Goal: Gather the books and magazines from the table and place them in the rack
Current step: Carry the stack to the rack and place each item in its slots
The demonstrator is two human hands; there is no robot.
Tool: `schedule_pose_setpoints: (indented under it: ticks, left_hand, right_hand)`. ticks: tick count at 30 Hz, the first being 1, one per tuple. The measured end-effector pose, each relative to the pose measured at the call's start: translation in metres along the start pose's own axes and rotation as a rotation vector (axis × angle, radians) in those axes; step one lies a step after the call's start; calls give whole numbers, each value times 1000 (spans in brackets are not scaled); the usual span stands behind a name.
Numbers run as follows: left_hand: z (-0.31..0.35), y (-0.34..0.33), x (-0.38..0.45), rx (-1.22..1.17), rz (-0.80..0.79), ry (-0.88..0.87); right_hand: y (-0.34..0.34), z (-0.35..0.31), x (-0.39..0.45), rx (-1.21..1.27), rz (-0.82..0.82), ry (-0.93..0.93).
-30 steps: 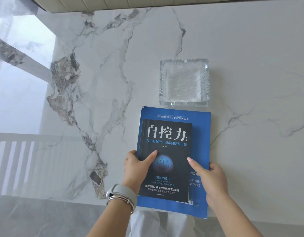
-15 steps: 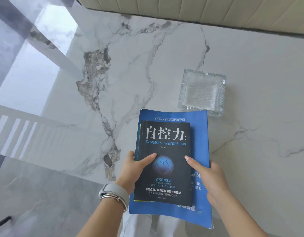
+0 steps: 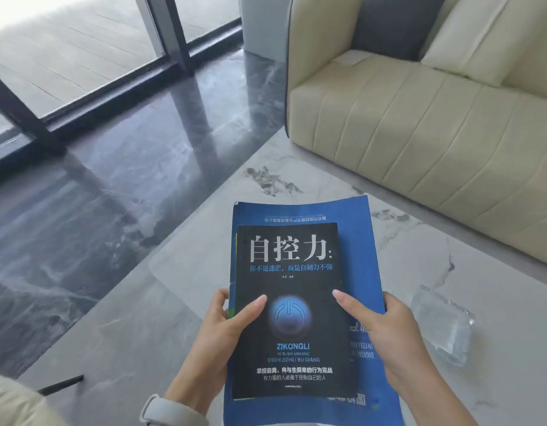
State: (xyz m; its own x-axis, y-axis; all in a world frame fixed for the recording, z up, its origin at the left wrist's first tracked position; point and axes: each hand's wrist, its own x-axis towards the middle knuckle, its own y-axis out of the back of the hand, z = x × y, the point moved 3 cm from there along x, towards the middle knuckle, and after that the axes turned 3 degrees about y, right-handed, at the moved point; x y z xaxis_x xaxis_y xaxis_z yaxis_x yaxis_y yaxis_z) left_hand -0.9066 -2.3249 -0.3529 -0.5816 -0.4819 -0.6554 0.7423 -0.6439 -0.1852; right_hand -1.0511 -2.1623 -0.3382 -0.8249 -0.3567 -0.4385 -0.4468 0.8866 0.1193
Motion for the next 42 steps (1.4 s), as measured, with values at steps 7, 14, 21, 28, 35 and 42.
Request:
schedule_pose_setpoints:
  ticks: [7, 14, 21, 28, 35, 42]
  left_hand:
    - [136, 129, -63, -157, 191, -197]
    - [221, 253, -102, -312, 399, -352]
    - [275, 379, -86, -452, 568, -417]
    - [340, 528, -65, -625, 755, -451]
    - [360, 688, -90, -803, 1023, -486]
    - [343, 872, -120, -970, 1228, -517]
  right_hand:
    - [-162, -132, -38, -55, -205, 133]
    - [-322, -215, -63, -128, -456, 215]
    - [-489, -254, -54, -184, -682, 274]
    - [-697, -294, -48, -305, -907, 285]
    - [-909, -293, -104, -423, -1164, 288]
    - [-1117, -251, -196, -538, -1390, 324]
